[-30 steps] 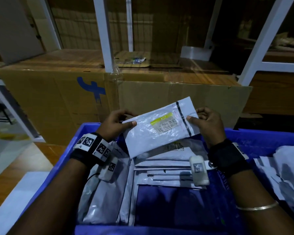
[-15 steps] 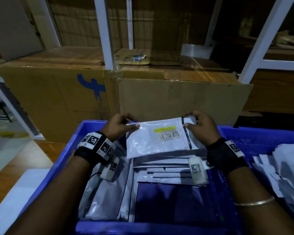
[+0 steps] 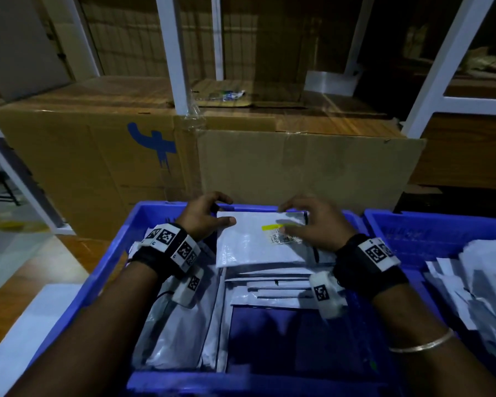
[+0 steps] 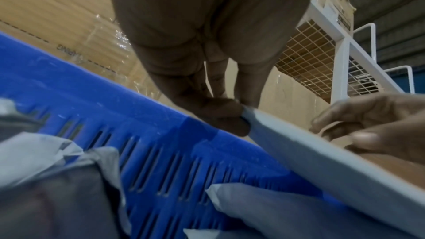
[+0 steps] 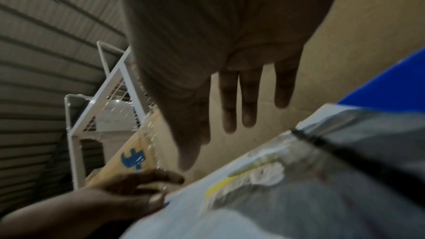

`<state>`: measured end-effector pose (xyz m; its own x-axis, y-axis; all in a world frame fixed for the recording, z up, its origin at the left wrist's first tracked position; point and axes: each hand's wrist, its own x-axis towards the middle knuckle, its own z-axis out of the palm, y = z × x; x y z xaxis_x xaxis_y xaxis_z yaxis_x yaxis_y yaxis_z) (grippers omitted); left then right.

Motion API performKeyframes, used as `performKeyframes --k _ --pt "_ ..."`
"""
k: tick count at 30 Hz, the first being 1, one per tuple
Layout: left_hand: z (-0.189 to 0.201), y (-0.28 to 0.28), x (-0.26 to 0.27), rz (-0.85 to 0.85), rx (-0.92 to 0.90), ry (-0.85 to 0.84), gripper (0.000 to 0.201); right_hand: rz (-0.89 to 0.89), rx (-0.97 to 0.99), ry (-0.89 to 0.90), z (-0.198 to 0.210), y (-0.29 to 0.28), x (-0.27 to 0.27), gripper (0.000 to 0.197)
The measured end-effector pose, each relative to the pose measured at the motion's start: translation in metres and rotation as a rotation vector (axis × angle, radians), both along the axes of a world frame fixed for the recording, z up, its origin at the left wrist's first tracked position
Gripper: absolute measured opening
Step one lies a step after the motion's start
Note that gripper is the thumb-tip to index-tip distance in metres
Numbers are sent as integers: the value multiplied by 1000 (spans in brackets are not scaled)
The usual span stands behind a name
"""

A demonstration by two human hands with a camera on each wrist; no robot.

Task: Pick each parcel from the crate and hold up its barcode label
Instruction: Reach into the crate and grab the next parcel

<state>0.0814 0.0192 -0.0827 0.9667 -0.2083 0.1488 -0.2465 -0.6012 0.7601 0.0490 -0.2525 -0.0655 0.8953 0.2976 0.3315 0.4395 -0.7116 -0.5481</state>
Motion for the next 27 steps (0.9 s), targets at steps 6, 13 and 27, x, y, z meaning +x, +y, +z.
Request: performKeyframes --k 6,13,27 --pt "-2 0 3 17 -13 25 47 150 -319 253 -16 19 -3 57" --pt "-2 2 3 -34 -21 62 28 90 -359 343 -13 11 -4 56" --pt "-8 -9 -4 -212 0 202 20 -106 -368 364 -16 -2 3 34"
